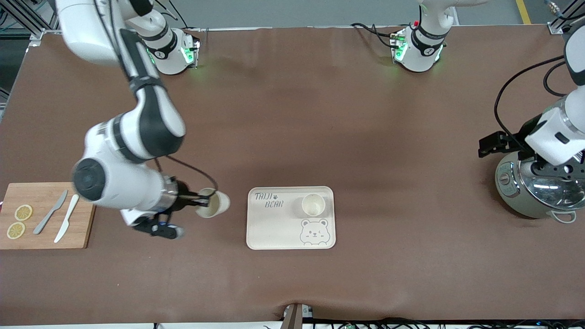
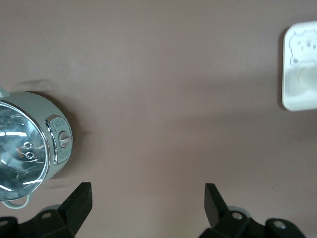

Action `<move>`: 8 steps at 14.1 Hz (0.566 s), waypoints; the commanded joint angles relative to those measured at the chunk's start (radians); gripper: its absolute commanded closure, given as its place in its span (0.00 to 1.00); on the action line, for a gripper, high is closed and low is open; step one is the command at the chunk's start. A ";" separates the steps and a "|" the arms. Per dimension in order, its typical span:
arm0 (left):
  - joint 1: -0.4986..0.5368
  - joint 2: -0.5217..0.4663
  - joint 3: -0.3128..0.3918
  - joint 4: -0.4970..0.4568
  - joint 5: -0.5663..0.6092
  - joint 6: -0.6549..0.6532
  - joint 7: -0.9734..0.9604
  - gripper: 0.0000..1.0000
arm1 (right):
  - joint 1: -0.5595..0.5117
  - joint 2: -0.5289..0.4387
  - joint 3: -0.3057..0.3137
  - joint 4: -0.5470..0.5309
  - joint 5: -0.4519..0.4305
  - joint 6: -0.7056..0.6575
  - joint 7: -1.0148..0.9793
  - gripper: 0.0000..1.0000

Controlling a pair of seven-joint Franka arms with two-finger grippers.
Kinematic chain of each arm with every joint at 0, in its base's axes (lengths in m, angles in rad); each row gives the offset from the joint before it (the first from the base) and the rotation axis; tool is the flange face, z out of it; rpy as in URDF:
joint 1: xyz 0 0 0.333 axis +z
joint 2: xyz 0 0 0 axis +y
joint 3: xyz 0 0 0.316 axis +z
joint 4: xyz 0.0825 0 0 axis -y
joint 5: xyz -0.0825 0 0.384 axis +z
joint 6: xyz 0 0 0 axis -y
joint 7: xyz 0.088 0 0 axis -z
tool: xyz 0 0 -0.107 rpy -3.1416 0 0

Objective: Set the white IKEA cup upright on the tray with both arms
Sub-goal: 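Carry the white cup with the right gripper over the tray beside the first cup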

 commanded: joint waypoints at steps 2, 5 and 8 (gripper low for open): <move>0.004 -0.031 -0.038 -0.083 -0.006 0.054 0.085 0.00 | 0.109 0.022 -0.016 0.006 -0.103 0.102 0.149 1.00; 0.004 -0.044 -0.067 -0.086 -0.014 0.058 0.074 0.00 | 0.180 0.059 -0.013 0.002 -0.258 0.156 0.261 1.00; 0.002 -0.038 -0.130 -0.086 -0.011 0.090 -0.090 0.00 | 0.192 0.065 -0.013 -0.078 -0.262 0.280 0.270 1.00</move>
